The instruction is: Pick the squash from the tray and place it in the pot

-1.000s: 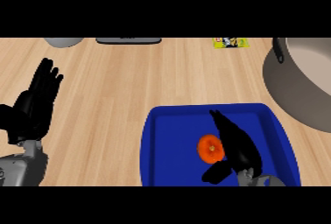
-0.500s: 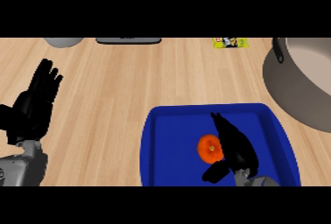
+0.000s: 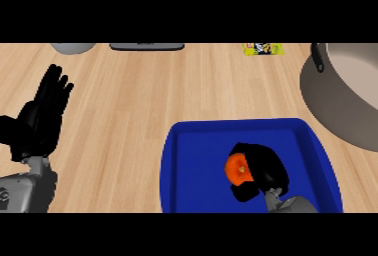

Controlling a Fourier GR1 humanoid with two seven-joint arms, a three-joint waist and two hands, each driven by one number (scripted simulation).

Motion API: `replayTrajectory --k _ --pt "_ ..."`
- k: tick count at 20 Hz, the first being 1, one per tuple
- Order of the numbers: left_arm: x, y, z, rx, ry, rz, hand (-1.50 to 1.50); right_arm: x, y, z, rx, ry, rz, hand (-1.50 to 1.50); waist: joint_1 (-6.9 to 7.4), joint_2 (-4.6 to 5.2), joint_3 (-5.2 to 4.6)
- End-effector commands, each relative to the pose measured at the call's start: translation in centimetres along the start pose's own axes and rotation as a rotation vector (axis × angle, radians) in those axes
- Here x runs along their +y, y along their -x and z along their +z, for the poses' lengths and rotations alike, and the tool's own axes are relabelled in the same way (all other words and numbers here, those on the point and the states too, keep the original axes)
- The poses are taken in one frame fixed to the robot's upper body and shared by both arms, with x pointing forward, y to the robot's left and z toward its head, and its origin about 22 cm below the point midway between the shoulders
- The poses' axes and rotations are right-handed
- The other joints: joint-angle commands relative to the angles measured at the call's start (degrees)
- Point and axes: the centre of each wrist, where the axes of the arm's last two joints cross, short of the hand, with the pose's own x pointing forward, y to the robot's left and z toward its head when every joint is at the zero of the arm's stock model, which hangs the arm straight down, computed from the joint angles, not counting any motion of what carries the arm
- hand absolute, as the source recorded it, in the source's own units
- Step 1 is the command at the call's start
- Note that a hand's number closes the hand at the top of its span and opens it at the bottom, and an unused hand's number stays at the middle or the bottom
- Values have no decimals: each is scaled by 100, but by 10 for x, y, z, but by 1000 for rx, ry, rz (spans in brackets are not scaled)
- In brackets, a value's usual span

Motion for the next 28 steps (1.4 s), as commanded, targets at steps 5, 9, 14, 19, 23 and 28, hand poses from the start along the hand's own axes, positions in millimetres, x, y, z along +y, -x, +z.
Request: replayTrajectory --k 5,9,14,19,23,28 --pt "10 11 4 4 8 -7 0 3 16 1 -28 -23 36 150 -7 8 6" --pt "19 10 3 7 3 -7 0 -3 43 28 -292 -153 175 150 -92 -16 6" --pt "14 5 2 5 -28 -13 0 9 48 72 -753 -390 379 150 -140 -120 22" --pt "20 11 9 25 -58 -7 0 -45 97 106 -939 -321 381 150 -414 -103 26" --pt "31 12 12 34 -96 -14 0 -89 115 112 -980 -40 175 150 -514 -81 29" --pt "27 4 13 19 -91 -3 0 -136 147 120 -973 226 -20 150 -526 -84 29"
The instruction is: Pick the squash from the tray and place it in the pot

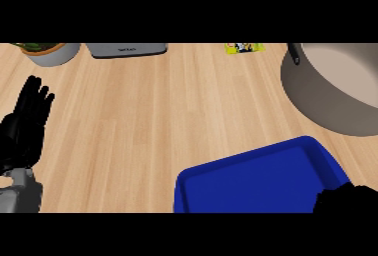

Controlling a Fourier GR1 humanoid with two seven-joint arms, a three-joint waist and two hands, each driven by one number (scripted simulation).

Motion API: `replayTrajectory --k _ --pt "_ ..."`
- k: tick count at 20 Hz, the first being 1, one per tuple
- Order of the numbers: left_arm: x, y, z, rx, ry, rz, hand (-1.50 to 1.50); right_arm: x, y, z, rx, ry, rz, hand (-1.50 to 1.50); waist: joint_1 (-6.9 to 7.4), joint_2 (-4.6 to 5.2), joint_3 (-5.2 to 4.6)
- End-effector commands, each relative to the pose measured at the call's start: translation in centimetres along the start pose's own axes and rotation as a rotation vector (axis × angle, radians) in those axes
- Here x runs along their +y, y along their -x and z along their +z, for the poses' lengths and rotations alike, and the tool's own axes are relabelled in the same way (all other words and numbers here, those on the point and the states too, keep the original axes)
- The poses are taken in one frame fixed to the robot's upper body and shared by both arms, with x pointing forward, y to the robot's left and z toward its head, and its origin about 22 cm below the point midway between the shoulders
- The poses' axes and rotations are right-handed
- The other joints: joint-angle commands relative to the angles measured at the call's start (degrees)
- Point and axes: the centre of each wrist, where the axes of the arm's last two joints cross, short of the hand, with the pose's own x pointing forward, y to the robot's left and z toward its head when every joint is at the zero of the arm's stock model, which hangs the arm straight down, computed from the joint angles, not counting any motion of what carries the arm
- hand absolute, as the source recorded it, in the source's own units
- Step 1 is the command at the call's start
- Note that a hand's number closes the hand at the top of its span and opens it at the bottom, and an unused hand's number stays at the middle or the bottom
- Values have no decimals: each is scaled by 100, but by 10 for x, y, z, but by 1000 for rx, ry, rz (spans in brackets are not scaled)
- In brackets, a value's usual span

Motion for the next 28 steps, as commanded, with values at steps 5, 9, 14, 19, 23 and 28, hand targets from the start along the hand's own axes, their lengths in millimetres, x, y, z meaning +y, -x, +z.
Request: replayTrajectory --k 5,9,14,19,23,28 --pt "-8 -14 -2 -10 31 -1 0 -92 32 71 32 431 -70 150 248 62 -11" --pt "-16 -12 -4 -17 66 -2 0 -143 47 130 72 504 -54 150 344 83 -13" --pt "-26 -22 -3 -24 89 6 0 -168 76 151 149 520 -168 150 592 112 -12" --pt "-44 -12 -3 -32 113 4 0 -160 114 124 216 496 -200 150 672 126 -10" --pt "-33 -2 1 -21 122 19 0 -179 136 112 241 546 -250 150 779 151 -9" --pt "-36 -12 -7 -40 131 10 0 -162 148 82 310 599 160 150 834 177 0"
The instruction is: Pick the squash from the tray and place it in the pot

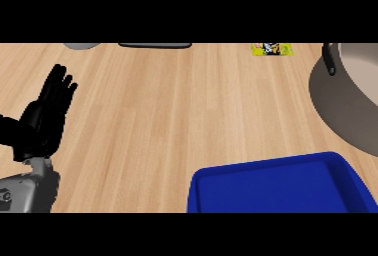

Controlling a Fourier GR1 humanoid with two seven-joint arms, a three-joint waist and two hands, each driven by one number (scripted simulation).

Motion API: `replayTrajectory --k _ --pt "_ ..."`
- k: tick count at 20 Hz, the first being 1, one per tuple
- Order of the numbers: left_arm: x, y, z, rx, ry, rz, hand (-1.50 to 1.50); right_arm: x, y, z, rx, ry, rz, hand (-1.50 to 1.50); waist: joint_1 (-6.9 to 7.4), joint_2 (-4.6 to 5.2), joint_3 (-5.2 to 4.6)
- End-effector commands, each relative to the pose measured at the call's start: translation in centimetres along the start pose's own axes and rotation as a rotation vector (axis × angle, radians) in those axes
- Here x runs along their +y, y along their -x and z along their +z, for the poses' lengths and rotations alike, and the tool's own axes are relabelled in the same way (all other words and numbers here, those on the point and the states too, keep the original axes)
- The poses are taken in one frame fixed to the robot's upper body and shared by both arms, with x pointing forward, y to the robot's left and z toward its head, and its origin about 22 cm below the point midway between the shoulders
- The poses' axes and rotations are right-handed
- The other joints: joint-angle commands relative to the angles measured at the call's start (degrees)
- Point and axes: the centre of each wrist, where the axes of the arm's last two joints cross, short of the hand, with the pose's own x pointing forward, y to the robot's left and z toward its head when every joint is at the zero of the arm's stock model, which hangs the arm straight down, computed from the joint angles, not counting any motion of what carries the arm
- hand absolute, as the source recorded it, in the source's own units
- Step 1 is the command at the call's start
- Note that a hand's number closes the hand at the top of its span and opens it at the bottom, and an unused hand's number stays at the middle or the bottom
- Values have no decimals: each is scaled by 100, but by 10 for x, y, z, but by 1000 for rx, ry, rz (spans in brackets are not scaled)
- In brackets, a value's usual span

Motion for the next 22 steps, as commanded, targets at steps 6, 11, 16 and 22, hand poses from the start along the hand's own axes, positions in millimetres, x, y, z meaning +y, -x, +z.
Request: replayTrajectory --k 6,11,16,22 --pt "-11 6 -10 -3 32 20 0 42 40 -33 -8 60 311 150 84 52 6" --pt "-18 4 -3 -13 17 15 0 54 54 -46 22 -10 321 150 107 48 9" --pt "-14 1 -12 -3 41 4 0 85 63 -48 189 -122 178 -150 173 96 9" --pt "-18 1 -12 -21 39 11 0 91 67 -49 144 -226 -25 -150 232 133 23"
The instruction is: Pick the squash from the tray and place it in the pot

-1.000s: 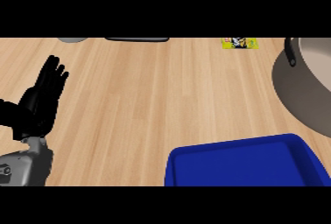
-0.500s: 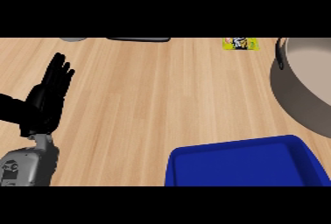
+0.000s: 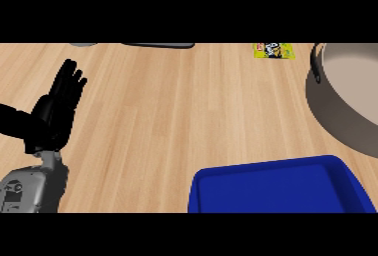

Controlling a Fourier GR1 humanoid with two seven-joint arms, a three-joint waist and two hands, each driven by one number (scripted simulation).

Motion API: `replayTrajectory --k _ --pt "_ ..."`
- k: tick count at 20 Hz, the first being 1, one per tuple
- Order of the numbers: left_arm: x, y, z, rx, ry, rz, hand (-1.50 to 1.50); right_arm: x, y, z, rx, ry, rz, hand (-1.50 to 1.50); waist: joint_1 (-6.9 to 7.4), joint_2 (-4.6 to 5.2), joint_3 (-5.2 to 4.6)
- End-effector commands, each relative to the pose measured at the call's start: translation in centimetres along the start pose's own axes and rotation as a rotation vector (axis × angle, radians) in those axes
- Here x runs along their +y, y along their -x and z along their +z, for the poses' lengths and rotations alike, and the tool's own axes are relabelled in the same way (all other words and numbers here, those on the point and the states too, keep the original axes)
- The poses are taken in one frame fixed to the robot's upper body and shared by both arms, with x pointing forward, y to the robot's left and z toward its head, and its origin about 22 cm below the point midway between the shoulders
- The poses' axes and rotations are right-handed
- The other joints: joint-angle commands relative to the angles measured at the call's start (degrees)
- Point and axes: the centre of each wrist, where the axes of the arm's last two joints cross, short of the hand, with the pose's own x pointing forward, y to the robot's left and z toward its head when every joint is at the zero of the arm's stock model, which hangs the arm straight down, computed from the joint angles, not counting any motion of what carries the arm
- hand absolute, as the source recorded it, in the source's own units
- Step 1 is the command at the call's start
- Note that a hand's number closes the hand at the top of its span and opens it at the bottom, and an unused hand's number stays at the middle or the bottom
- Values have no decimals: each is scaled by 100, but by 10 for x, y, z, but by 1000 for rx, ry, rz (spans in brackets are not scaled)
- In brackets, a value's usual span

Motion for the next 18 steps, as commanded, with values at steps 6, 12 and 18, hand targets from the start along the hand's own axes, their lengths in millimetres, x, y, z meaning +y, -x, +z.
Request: replayTrajectory --k 6,12,18 --pt "2 -7 -2 7 -19 7 0 53 3 -16 -108 86 -510 -150 29 83 220" --pt "5 4 -1 -3 -33 6 0 8 7 -4 -82 154 -655 -150 3 140 208" --pt "-2 0 3 -11 0 0 0 -35 8 13 -75 163 -700 -150 64 138 222"
